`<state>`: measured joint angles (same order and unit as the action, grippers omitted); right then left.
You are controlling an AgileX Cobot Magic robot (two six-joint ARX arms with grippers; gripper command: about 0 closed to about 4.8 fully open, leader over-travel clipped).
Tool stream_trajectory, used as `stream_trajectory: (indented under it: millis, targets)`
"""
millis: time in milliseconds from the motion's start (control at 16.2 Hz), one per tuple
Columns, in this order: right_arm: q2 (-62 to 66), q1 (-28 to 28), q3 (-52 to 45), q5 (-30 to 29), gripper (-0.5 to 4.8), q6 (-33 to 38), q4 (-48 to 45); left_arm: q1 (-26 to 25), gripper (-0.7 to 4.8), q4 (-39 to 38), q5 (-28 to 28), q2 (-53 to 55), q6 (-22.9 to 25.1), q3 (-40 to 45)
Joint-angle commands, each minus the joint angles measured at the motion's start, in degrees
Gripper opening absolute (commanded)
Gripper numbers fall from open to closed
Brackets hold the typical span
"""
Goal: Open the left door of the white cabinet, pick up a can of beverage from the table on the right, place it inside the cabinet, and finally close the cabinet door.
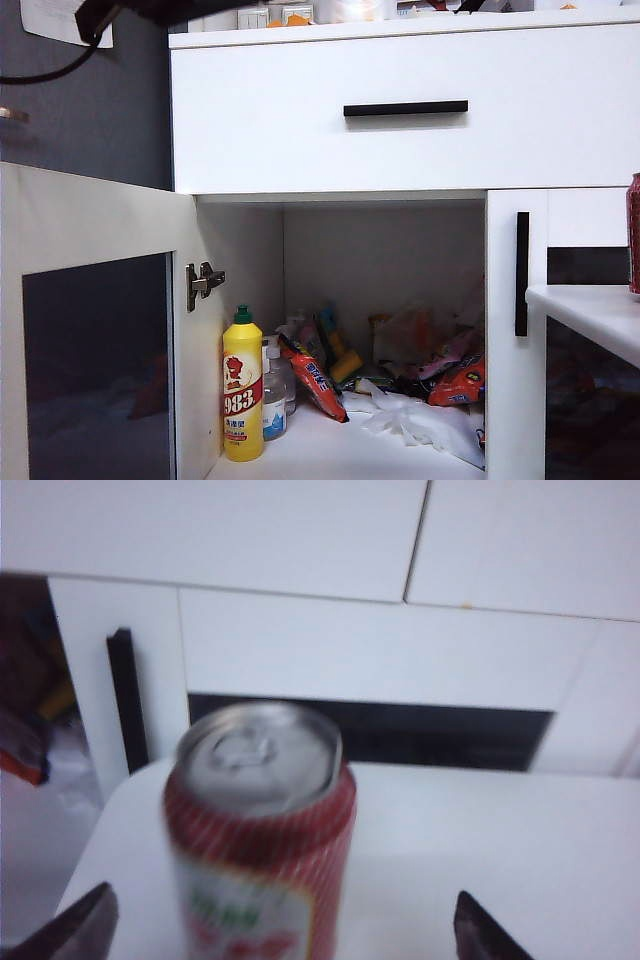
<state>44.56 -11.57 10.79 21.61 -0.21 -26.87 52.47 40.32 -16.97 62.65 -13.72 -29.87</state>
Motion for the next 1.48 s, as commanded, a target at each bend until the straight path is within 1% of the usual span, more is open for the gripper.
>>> stream_trajectory:
  millis: [62, 124, 309, 495, 866, 1113, 1484]
  targets:
    - [6.7, 4.9, 0.2, -7.3, 4.79, 0.2, -9.8, 0.0, -0.06, 0.0, 0.1, -0.1, 0.2, -0.1]
    - [8.9, 5.8, 0.3, -8.2, 4.79, 0.2, -11.6, 0.0, -0.06, 0.0, 0.1, -0.1, 0.2, -0.1]
    - [14.9, 5.8, 0.3, -11.4, 4.79, 0.2, -16.1, 0.0, -0.06, -0.2, 0.0, -0.1, 0.2, -0.1]
    - [17.6, 6.0, 0.4, -10.6, 4.79, 0.2, -20.6, 0.0, -0.06, -1.0, 0.1, -0.1, 0.2, -0.1]
    - [25.3, 6.7, 4.1, -11.5, 4.79, 0.2, -22.1, 0.0, -0.06, -1.1, 0.1, -0.1, 0.2, -0.1]
    - [30.9, 6.7, 7.2, -11.4, 4.79, 0.2, -25.4, 0.0, -0.06, -1.1, 0.1, -0.1, 0.2, -0.1]
    - [31.3, 6.7, 7.4, -11.2, 4.79, 0.2, -25.1, 0.0, -0.06, -1.1, 0.1, -0.1, 0.2, -0.1]
